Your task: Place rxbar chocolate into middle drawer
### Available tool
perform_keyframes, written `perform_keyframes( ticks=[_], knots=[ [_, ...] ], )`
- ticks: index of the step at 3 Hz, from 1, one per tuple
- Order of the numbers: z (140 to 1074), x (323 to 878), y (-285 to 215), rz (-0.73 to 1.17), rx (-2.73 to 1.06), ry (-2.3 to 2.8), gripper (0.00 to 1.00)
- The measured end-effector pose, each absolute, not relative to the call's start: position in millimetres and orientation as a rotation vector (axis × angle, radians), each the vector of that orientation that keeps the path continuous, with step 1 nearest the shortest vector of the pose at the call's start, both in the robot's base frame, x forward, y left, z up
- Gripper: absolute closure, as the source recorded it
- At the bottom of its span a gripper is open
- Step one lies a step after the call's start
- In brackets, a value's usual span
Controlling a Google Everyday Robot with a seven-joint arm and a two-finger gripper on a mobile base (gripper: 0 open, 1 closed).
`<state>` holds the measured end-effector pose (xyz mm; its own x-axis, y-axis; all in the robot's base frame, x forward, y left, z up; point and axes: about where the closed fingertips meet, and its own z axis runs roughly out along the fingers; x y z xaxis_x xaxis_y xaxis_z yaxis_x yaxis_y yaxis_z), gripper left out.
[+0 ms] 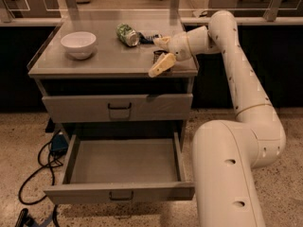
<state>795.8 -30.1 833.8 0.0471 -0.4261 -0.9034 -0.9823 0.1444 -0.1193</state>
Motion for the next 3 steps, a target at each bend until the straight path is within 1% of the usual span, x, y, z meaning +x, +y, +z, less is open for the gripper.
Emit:
perform_keyframes(
  ticks=[1, 2, 3],
  knots=[
    [809.3, 805.2, -46.5, 0.811, -1.355, 1.580, 0.00],
    [809.6, 805.2, -46.4, 0.811, -1.355, 1.580, 0.00],
    [809.5, 805.2, -46.4, 0.811, -1.355, 1.580, 0.18]
  ],
)
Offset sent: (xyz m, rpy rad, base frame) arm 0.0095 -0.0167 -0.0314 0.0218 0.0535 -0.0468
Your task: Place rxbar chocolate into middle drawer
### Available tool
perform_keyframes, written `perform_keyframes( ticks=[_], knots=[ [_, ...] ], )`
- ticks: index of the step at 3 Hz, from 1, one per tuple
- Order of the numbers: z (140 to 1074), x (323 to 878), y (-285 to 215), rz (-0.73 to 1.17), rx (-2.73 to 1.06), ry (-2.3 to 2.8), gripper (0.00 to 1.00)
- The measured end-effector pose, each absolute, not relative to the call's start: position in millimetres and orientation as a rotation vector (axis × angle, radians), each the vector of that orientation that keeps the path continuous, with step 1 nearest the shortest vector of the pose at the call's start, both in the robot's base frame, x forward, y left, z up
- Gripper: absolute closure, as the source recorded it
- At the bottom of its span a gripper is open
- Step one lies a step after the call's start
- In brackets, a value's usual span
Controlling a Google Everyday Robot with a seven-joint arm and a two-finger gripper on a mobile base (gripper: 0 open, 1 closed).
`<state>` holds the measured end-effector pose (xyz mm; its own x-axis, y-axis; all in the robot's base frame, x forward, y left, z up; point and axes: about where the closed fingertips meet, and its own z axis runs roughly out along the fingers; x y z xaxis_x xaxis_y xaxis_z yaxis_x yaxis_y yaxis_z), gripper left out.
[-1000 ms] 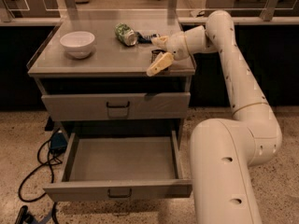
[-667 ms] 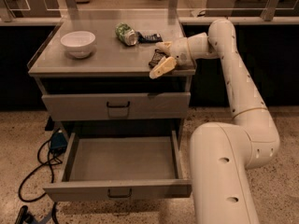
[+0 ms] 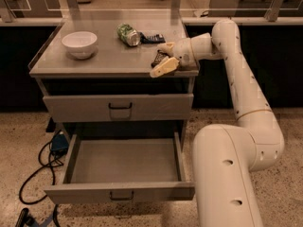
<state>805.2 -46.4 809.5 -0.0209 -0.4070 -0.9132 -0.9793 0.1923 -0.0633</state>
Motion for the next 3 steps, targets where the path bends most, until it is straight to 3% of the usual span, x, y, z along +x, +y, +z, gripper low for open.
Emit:
perform_keyframes(
  ticks=[3],
  knots=[
    [826.5, 787.6, -53.8, 0.885, -1.331, 1.556, 0.88]
  ],
)
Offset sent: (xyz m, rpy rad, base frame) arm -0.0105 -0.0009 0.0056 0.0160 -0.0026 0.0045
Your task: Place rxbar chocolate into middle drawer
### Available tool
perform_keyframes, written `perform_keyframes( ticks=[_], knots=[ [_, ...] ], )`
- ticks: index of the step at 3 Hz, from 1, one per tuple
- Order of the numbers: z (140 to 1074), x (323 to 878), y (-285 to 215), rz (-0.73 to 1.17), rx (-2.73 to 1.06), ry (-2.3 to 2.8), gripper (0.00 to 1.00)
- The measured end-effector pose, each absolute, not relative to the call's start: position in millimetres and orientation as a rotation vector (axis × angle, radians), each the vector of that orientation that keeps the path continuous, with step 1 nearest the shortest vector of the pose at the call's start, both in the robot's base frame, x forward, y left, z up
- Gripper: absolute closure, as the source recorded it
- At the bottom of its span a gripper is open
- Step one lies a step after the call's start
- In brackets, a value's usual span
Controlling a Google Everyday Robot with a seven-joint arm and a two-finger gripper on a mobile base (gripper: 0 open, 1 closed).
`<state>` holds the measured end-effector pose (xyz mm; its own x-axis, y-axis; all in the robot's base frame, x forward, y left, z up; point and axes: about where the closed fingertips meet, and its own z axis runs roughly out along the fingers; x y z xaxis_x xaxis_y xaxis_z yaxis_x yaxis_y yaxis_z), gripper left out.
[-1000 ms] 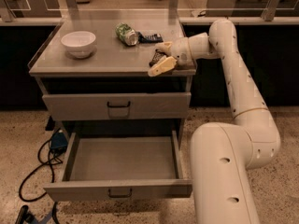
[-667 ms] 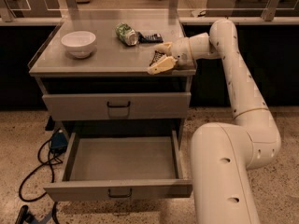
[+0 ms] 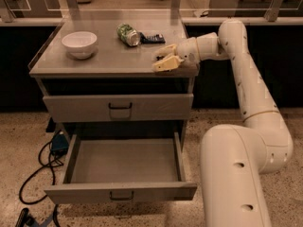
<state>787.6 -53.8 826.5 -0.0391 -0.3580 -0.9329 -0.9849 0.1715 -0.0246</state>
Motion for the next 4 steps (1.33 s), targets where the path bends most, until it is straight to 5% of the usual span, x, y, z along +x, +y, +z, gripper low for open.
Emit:
perform_keyframes(
  ticks=[1, 2, 3, 4],
  knots=[
    [875.4, 751.4, -80.5, 0.918, -1.271, 1.515, 1.00],
    [961.4, 675.2, -84.9, 0.893, -1.280, 1.482, 1.00],
    [961.4, 675.2, -84.9, 0.894, -1.280, 1.482, 1.00],
    [961.4, 675.2, -84.9, 0.894, -1.280, 1.482, 0.81]
  ],
)
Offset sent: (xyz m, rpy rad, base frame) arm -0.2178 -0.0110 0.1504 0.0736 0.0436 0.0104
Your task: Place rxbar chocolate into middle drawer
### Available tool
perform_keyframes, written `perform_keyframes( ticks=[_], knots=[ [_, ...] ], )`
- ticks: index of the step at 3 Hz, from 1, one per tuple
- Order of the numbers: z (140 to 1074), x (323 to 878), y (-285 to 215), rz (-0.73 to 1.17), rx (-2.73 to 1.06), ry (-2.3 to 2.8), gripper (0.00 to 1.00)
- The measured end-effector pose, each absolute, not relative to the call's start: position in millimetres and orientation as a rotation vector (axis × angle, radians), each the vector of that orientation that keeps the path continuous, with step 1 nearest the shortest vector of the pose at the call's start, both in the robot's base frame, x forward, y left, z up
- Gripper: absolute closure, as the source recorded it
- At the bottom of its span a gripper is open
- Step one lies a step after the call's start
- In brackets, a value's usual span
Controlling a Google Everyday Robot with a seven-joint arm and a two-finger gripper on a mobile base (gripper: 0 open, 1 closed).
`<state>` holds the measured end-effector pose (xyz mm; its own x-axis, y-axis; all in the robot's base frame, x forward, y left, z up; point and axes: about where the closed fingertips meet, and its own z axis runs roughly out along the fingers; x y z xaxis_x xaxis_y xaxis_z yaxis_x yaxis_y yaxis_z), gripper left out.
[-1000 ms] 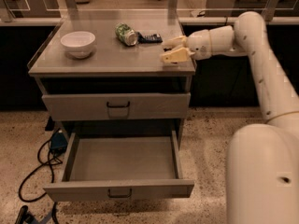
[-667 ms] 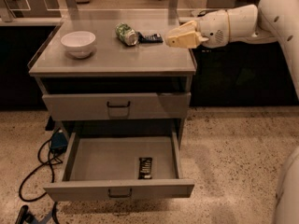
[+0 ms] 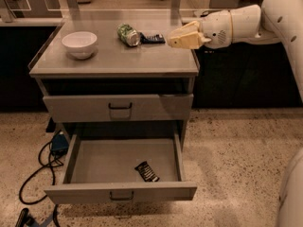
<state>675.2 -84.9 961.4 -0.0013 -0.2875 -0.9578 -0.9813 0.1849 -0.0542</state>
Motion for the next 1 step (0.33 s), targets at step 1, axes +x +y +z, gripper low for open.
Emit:
perform_keyframes(
  ticks=[1],
  knots=[
    [961.4, 675.2, -84.9, 0.894, -1.280, 1.482, 0.58]
  ],
)
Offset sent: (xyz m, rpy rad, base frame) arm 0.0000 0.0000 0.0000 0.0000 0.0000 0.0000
